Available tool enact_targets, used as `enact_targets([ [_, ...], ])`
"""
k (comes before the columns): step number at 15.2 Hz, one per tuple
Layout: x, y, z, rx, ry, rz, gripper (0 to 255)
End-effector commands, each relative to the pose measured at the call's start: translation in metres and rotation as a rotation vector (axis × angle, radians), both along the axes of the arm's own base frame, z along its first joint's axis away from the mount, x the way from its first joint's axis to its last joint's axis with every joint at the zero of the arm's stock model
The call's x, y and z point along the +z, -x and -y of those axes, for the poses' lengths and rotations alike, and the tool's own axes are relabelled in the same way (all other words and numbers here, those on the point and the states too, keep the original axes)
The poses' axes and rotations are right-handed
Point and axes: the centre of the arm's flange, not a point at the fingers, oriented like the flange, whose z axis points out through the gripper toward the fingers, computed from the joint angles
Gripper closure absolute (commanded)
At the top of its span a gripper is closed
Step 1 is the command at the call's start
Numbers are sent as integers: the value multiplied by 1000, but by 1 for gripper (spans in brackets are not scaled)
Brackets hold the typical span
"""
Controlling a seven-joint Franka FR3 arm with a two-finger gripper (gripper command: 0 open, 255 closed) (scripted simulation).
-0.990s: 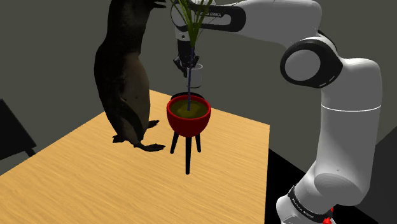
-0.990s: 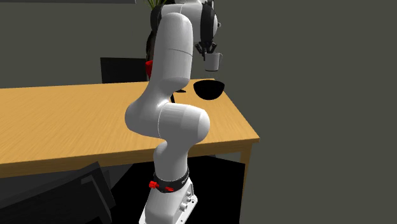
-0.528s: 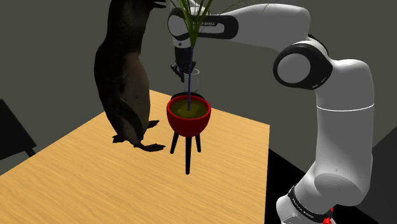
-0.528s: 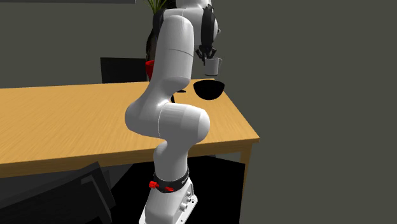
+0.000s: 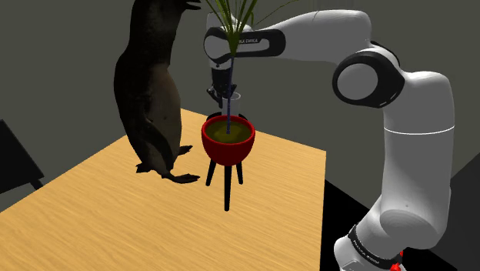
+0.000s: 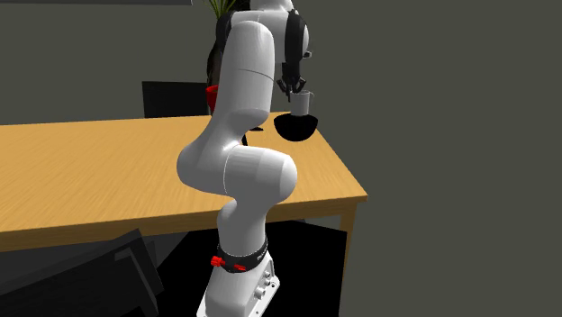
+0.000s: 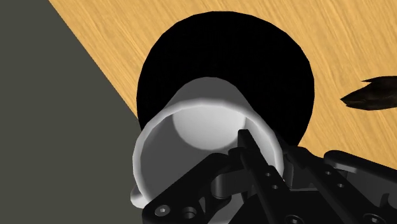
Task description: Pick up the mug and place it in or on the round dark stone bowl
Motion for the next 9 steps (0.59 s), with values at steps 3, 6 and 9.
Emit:
enact_targets([
  [3,-19,0,-1,0,0,1,255],
  [6,-19,0,-1,0,0,1,255],
  [9,-19,0,-1,0,0,1,255],
])
